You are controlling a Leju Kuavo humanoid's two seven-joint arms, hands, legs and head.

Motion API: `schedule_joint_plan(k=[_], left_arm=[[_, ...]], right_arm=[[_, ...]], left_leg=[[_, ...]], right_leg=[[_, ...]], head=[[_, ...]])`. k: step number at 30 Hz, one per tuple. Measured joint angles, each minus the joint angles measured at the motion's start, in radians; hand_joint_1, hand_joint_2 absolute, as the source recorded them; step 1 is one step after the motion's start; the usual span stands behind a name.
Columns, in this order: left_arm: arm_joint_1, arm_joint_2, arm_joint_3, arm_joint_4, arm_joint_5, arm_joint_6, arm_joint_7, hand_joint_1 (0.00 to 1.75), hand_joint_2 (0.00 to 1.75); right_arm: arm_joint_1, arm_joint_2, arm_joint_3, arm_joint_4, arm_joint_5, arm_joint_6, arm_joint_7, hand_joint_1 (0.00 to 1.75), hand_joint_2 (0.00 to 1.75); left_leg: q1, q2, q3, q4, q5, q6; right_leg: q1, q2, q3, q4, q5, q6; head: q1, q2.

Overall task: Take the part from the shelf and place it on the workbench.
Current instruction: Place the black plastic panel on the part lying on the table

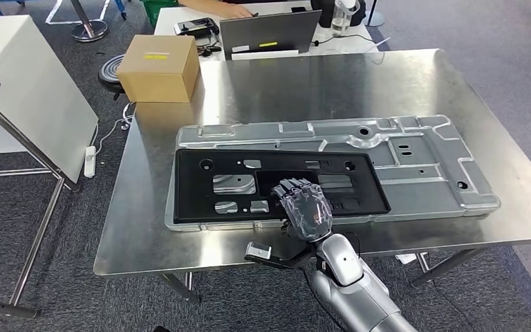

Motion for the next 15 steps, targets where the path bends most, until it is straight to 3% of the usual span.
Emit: schedule_joint_plan(k=[2, 5, 15], left_arm=[[0.002, 0.0, 0.001, 0.0, 0.0, 0.0, -0.002, 0.0, 1.75], [0.006, 0.0, 0.003, 0.0, 0.0, -0.001, -0.002, 0.0, 1.75], [0.006, 0.0, 0.005, 0.0, 0.0, -0.002, -0.002, 0.0, 1.75]], right_arm=[[-0.003, 0.0, 0.0, 0.001, -0.002, 0.0, -0.003, 1.66, 1.75], [-0.006, 0.0, 0.001, 0.004, 0.001, 0.0, -0.001, 1.66, 1.75], [-0.013, 0.0, 0.011, 0.019, 0.005, 0.0, 0.003, 1.66, 1.75]], left_leg=[[-0.002, 0.001, 0.016, -0.032, 0.005, 0.012], [-0.003, 0.0, 0.016, -0.035, 0.008, 0.016], [-0.009, 0.0, 0.015, -0.035, 0.006, 0.03]], right_leg=[[0.006, -0.004, -0.001, 0.003, -0.002, 0.001], [0.007, -0.002, 0.001, -0.001, 0.001, -0.004], [0.002, -0.001, 0.005, -0.013, 0.008, 0.018]], head=[[0.001, 0.0], [0.002, 0.0], [0.002, 0.0]])
